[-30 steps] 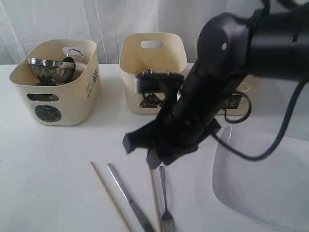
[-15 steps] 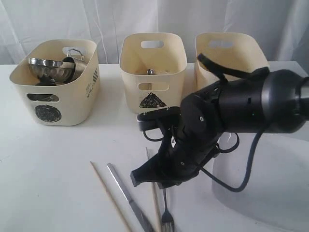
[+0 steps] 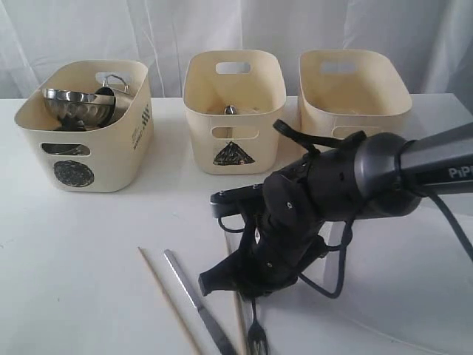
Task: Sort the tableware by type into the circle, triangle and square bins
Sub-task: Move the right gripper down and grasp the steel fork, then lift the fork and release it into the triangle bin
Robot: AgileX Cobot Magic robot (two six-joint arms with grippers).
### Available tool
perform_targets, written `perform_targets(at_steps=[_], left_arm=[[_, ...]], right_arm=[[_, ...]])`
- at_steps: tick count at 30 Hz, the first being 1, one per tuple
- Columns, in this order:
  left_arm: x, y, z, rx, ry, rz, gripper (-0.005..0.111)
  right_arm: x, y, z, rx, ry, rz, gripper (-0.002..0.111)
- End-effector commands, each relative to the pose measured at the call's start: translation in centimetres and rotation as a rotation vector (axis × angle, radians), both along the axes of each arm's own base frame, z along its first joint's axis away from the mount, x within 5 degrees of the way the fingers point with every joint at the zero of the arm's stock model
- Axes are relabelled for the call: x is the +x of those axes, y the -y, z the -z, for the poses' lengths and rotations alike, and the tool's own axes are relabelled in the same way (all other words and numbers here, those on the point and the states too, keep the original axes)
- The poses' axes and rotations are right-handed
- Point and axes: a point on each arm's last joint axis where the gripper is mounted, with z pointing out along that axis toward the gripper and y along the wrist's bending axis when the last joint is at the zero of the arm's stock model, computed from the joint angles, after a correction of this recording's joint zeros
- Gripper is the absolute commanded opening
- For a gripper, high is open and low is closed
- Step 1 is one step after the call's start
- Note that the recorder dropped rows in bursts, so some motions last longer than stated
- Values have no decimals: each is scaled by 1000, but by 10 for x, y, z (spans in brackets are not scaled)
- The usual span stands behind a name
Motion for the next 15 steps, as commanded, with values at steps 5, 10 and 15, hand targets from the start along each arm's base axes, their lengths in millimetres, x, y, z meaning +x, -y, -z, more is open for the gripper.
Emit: perform_targets(at_steps=[5,10,15], left_arm=[[0,0,1,1,-3,-2,0],[0,0,1,1,-3,-2,0],[0,0,1,1,-3,-2,0]], right_arm=[[1,1,20,-55,-24,-33,6],[5,-1,16,-28,18,-31,0],[13,-7,-37,48,138,-34,0]])
